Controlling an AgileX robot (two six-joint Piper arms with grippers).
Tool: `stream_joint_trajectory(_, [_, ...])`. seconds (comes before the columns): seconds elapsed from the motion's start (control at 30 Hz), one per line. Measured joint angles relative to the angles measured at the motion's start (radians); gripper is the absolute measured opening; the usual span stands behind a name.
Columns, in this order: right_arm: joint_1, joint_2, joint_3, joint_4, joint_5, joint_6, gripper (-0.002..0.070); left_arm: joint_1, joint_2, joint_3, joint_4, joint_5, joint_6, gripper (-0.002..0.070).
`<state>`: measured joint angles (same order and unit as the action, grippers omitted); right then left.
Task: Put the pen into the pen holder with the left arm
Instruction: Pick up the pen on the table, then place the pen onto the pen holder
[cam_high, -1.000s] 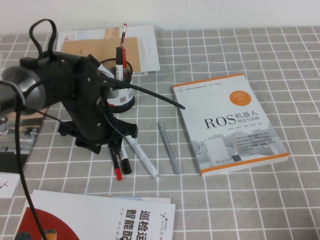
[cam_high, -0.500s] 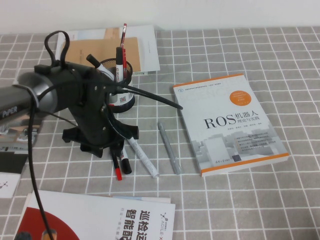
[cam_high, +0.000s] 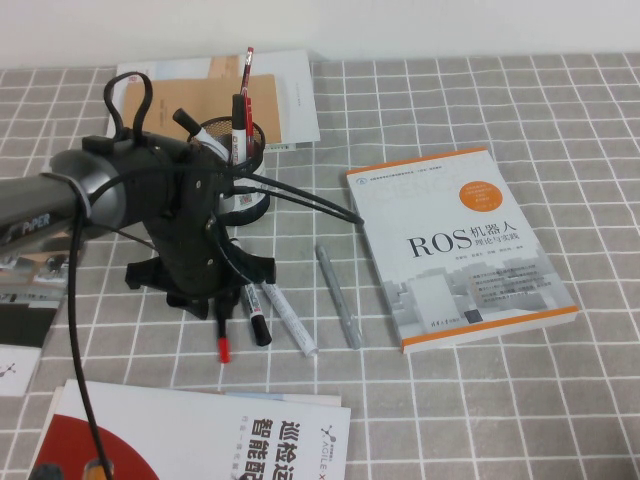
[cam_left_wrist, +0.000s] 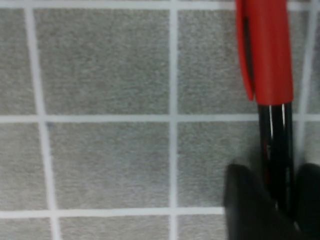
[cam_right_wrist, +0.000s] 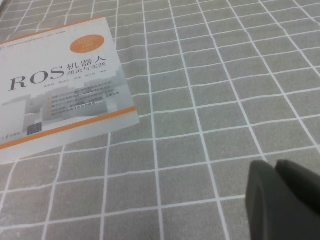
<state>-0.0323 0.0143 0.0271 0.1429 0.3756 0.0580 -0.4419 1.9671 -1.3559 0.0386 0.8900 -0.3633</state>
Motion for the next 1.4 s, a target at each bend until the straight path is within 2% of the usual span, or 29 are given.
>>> stream_joint_trajectory(0.13, [0.0,0.0,0.0,0.0,0.0,0.0,-0.0015,0.0,0.0,-0.002,0.025,0.014,0.026,0.0062])
stream_joint_trajectory(0.57, [0.0,0.0,0.0,0.0,0.0,0.0,-0.0015,0.0,-0.079,0.011,0.054,0.066,0.152,0.006])
stream_joint_trajectory(0.73, [0.0,0.0,0.0,0.0,0.0,0.0,-0.0015,-0.038,-0.227,0.096,0.063,-0.031,0.169,0.006])
stream_joint_trajectory(0.9, [0.0,0.0,0.0,0.0,0.0,0.0,-0.0015,-0.067,-0.374,0.265,0.067,-0.293,0.173,0.006])
stream_joint_trajectory(0.97, [0.0,0.0,0.0,0.0,0.0,0.0,-0.0015,-0.059,-0.415,0.338,0.084,-0.458,0.173,0.006])
stream_joint_trajectory(1.1, [0.0,0.0,0.0,0.0,0.0,0.0,-0.0015,-0.017,-0.437,0.421,0.099,-0.762,0.169,0.006])
stream_joint_trajectory(1.4, [0.0,0.0,0.0,0.0,0.0,0.0,-0.0015,0.068,-0.33,0.431,0.11,-1.401,0.166,0.006])
